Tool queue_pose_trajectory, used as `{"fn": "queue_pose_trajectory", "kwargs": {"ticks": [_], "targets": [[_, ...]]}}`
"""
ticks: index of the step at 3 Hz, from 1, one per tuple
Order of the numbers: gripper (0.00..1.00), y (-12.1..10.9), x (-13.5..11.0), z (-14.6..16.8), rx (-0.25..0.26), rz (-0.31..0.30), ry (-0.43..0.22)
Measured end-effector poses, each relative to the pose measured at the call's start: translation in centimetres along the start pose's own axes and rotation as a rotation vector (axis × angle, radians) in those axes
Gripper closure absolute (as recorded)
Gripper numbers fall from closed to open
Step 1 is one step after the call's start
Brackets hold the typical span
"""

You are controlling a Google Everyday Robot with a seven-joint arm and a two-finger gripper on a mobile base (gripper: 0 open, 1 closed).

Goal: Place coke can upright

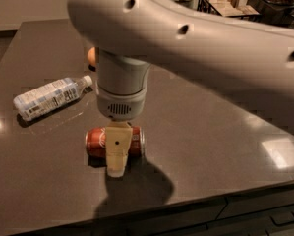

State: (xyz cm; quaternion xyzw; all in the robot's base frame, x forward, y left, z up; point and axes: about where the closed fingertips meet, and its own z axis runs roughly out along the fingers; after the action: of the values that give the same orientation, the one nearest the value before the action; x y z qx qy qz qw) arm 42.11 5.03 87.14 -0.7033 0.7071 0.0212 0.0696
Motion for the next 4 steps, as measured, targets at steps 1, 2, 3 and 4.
{"fn": "queue_pose_trajectory", "kwargs": {"ticks": [1,2,3,4], "targets": [[0.00,0.3,-2.1,1.4,-0.029,-0.021,0.001],[0.15,0.5,-3.3,2.6,-0.054,-0.026,0.004],[0.38,0.8,-3.8,3.3,-0.076,-0.017,0.000],[0.60,0.8,-4.3,3.1,-0.094,-0.019,-0.033]]}}
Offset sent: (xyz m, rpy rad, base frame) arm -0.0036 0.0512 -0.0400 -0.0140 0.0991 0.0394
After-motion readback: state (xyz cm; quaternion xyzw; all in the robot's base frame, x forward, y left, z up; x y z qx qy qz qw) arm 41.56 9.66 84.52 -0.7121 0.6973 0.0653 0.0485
